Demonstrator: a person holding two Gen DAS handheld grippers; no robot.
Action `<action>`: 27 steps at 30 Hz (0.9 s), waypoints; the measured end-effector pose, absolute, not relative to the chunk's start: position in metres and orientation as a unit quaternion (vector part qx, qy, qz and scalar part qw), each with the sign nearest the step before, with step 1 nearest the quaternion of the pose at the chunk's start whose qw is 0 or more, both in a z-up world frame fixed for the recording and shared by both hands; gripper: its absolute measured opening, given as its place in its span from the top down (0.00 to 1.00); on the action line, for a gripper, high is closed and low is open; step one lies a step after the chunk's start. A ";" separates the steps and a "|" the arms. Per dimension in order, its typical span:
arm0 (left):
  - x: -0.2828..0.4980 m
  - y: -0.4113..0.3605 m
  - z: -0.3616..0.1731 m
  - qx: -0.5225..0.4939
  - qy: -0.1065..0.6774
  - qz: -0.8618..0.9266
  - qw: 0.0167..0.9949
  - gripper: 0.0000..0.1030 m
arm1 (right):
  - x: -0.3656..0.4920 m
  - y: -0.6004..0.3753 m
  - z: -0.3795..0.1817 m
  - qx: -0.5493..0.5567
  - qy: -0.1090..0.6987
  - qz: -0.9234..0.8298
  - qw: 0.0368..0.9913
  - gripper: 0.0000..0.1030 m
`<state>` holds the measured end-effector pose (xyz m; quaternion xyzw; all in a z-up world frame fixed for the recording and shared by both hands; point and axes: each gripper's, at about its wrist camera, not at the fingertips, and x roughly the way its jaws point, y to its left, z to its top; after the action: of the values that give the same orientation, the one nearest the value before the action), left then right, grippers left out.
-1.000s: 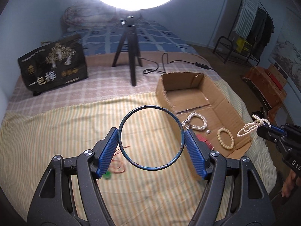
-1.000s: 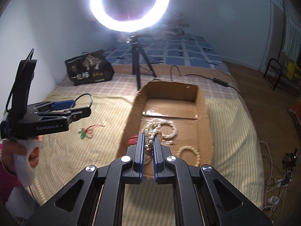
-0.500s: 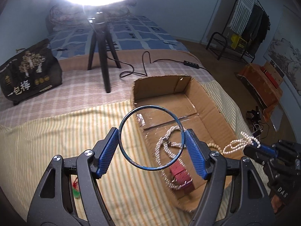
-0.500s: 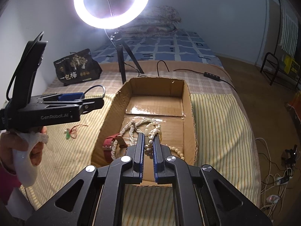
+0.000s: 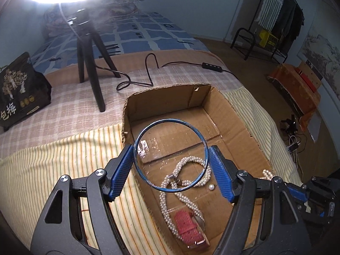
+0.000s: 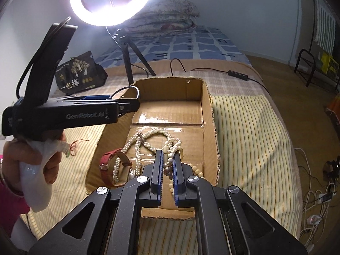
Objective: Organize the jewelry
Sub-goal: 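Open both tools to drop the bangle and necklace into the box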
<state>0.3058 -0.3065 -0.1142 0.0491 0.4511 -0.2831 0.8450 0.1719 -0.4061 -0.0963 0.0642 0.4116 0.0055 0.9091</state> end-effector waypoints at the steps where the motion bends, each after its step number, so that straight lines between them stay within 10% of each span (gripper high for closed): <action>1: 0.307 -0.309 -0.115 0.052 0.452 -0.282 0.845 0.29 | 0.173 -0.407 -0.097 0.065 0.412 0.005 0.909 0.94; 21: 0.309 -0.315 -0.118 0.062 0.454 -0.277 0.845 0.29 | 0.178 -0.398 -0.105 0.060 0.421 0.018 0.905 0.93; 25: 0.307 -0.316 -0.116 0.066 0.452 -0.277 0.846 0.28 | 0.176 -0.396 -0.102 0.054 0.412 0.013 0.909 0.49; 27: 0.307 -0.316 -0.115 0.066 0.452 -0.276 0.845 0.28 | 0.174 -0.396 -0.099 0.050 0.405 0.009 0.913 0.45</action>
<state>0.3069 -0.3160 -0.1151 0.0657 0.4524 -0.2765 0.8453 0.1736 -0.3958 -0.0993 0.0499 0.4054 0.0094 0.9127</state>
